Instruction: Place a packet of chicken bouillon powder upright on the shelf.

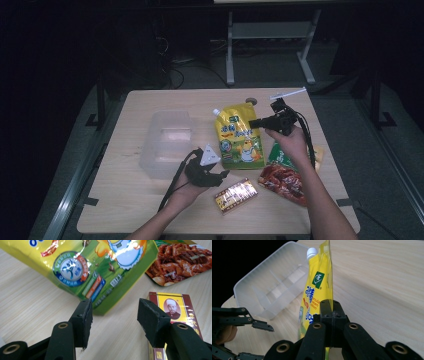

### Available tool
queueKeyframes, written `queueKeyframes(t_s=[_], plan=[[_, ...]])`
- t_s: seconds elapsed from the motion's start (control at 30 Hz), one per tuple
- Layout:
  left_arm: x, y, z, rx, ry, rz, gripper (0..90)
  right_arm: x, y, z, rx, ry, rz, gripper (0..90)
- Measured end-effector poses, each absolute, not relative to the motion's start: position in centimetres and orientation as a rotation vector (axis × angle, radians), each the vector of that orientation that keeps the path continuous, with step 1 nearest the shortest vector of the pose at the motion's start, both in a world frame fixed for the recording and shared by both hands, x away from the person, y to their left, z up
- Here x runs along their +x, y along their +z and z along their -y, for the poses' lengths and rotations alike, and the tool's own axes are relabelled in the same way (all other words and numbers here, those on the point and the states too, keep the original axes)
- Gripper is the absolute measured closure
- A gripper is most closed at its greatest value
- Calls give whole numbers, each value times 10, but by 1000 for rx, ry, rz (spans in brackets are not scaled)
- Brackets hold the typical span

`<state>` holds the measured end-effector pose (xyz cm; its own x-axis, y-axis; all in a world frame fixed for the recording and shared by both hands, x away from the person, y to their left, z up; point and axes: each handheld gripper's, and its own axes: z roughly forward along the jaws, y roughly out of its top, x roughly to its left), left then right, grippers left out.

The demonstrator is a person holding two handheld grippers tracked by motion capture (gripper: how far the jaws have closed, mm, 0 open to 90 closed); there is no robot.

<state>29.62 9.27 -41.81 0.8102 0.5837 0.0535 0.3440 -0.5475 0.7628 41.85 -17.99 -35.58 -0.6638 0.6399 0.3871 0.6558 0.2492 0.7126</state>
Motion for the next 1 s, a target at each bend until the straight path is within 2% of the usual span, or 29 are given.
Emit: queueKeyframes(t_s=[0.33, 1.0], plan=[[278, -415, -107, 2190, 340, -650, 436, 402, -325, 164, -1243, -1454, 2609, 900], [256, -419, -126, 2194, 333, -621, 413, 390, -293, 133, -1175, -1504, 2671, 900]])
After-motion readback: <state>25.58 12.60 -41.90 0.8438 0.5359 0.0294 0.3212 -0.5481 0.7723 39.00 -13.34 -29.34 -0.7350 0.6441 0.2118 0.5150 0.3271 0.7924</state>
